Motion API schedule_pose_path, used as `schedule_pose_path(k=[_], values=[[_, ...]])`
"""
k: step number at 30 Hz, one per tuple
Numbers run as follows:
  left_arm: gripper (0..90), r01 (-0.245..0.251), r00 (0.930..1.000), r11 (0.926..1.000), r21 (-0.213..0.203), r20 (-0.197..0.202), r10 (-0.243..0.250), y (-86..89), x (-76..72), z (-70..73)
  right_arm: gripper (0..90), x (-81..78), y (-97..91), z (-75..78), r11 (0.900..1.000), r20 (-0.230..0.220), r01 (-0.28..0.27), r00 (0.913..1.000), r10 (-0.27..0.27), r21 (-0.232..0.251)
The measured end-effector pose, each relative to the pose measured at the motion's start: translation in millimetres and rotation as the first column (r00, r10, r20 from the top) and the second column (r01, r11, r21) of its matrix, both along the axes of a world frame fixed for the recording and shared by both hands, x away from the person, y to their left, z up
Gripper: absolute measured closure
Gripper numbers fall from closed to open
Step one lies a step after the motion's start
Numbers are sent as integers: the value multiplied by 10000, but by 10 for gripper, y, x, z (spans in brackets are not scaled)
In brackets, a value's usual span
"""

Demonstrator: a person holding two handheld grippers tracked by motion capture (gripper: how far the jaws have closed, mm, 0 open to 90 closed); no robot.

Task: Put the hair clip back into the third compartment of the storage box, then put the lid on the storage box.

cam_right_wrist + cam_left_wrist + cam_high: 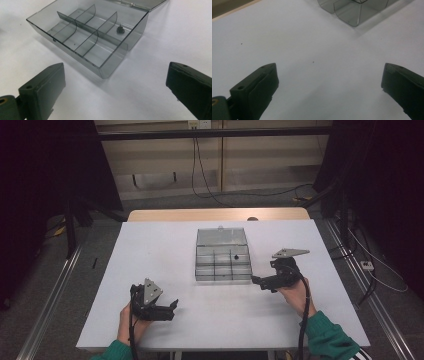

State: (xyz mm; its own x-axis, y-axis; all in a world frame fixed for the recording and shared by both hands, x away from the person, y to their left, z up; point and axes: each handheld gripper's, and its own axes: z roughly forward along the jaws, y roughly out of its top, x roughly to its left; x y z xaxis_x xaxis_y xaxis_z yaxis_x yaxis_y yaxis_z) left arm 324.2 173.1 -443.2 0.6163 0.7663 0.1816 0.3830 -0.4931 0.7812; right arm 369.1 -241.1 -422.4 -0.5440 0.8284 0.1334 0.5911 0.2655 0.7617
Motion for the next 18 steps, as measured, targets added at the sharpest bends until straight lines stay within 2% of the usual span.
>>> schedule_pose_path(k=[6,12,17,18], values=[[10,12,10000,10000,6,-16,-12,-16,4,-10,0,1,23,-22,9997,14,-201,9998,201,-113],[10,74,10000,10000,-2,-20,-74,-22,17,-16,0,9,-15,-25,10000,84,-85,9999,85,-13],[9,5,10000,9997,243,35,-5,-60,61,23,0,11,-28,-28,9999,127,-72,9999,73,-79],[10,-55,10000,9999,148,20,55,-72,74,37,0,11,-27,-27,9999,134,-49,9999,51,-98]])
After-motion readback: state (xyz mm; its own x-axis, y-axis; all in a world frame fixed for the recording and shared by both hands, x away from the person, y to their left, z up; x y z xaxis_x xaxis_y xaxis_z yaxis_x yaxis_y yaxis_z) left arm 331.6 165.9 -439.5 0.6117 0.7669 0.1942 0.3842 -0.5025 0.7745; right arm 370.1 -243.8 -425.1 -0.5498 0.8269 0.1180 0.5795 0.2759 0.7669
